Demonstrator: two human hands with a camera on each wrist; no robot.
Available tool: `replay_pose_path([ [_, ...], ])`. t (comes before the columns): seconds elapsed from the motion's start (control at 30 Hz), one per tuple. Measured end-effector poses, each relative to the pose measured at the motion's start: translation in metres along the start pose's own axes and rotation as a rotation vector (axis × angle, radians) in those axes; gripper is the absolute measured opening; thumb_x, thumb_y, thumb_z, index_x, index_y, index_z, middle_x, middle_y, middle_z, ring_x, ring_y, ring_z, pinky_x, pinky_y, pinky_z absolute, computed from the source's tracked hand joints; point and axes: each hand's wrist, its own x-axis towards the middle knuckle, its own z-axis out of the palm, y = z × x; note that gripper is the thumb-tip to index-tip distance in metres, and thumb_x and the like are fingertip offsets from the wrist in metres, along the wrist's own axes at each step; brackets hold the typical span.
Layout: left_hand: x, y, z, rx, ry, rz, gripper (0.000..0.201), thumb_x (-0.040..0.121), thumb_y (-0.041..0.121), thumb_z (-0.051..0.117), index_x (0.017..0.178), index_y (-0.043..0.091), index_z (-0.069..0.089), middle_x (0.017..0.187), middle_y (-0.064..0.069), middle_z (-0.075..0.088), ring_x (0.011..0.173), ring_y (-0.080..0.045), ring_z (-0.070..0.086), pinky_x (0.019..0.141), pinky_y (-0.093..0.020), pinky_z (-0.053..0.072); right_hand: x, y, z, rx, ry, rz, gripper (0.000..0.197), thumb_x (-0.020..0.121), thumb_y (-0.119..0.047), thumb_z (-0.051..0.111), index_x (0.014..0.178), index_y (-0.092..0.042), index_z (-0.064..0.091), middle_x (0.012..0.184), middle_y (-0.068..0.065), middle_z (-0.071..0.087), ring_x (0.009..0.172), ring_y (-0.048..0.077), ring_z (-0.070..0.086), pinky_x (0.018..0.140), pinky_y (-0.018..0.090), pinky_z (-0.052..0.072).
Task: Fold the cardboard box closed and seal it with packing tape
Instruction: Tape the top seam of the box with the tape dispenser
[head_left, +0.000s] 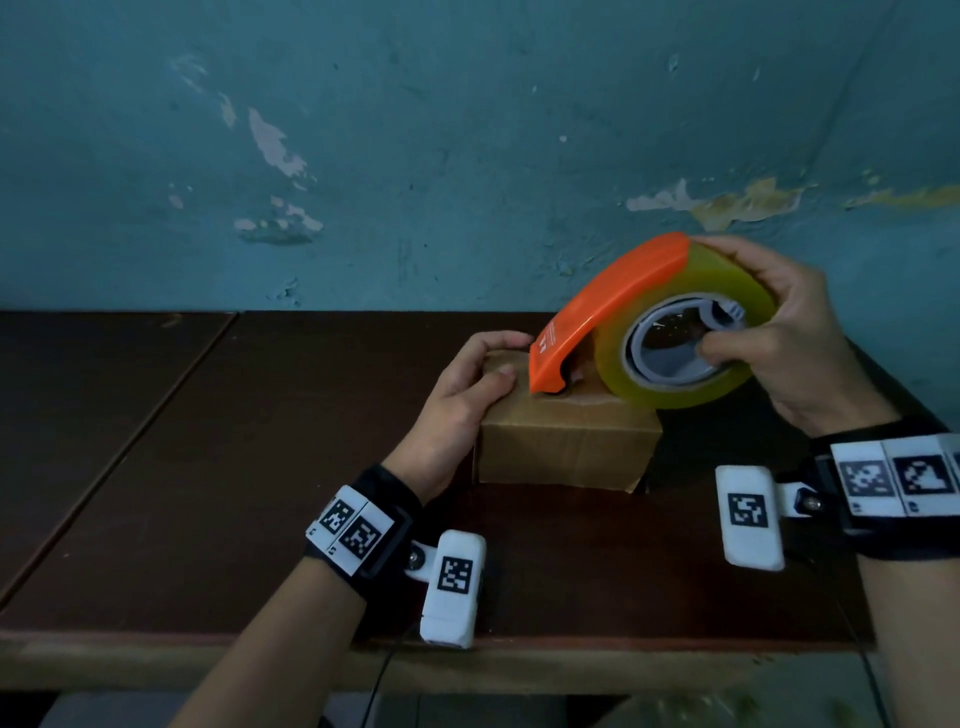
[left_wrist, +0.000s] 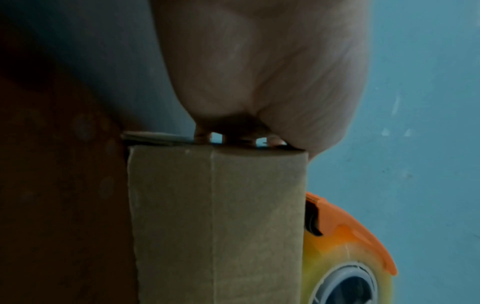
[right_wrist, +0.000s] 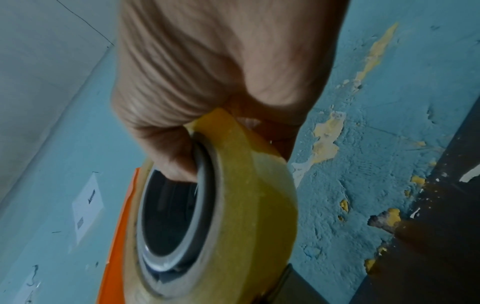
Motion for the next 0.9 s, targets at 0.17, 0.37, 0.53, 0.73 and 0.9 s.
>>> replay_pose_path([
  [0.17,-0.007,0.006,-0.004,0.100,-0.163,-0.018,0.079,0.071,0.044,0.087,0.136,0.015,0.053,0.137,-0.017,0.059,0.122,-0.037,0.061,0.098,-0.052,0.055,-0.001,-0.001,0.001,0.023,-0.004,-0.007,0.092,0.063,0.035,0.056,0.132,-0.025,0.063,0.108,0.000,0.073,0.097,0.017,0.071,0.081,0.028,0.061],
  [0.37,-0.001,0.003,-0.014,0.256,-0.065,0.039,0.080,0.062,0.000,0.095,0.131,0.019,0.058,0.126,-0.007,0.066,0.115,-0.025,0.067,0.097,-0.047,0.057,-0.001,0.009,0.004,0.018,0.058,0.002,0.085,0.069,0.029,0.067,0.140,-0.015,0.054,0.117,0.006,0.067,0.103,0.017,0.070,0.085,0.030,0.059],
  [0.53,0.001,0.001,-0.020,0.174,-0.044,0.050,0.083,0.064,-0.006,0.091,0.135,0.014,0.055,0.130,-0.012,0.063,0.118,-0.026,0.066,0.095,-0.041,0.057,-0.005,0.027,0.020,0.109,0.246,0.066,0.069,0.074,0.017,0.073,0.130,-0.018,0.054,0.115,0.006,0.067,0.103,0.019,0.071,0.082,0.030,0.060],
  [0.73,0.001,0.002,-0.021,0.096,-0.082,0.016,0.087,0.066,-0.003,0.086,0.141,0.016,0.047,0.134,-0.008,0.058,0.120,-0.024,0.065,0.094,-0.037,0.057,-0.016,0.045,0.062,0.295,0.419,0.147,0.043,0.078,0.000,0.076,0.120,-0.002,0.067,0.114,0.012,0.075,0.106,0.025,0.073,0.091,0.038,0.059],
  [0.9,0.002,-0.002,-0.023,0.087,-0.060,0.015,0.107,0.061,0.004,0.091,0.150,0.025,0.035,0.137,-0.006,0.054,0.118,-0.019,0.066,0.096,-0.035,0.056,-0.022,0.046,0.082,0.323,0.414,0.188,0.025,0.086,-0.009,0.073,0.108,-0.020,0.075,0.113,0.004,0.077,0.110,0.023,0.071,0.098,0.046,0.055],
])
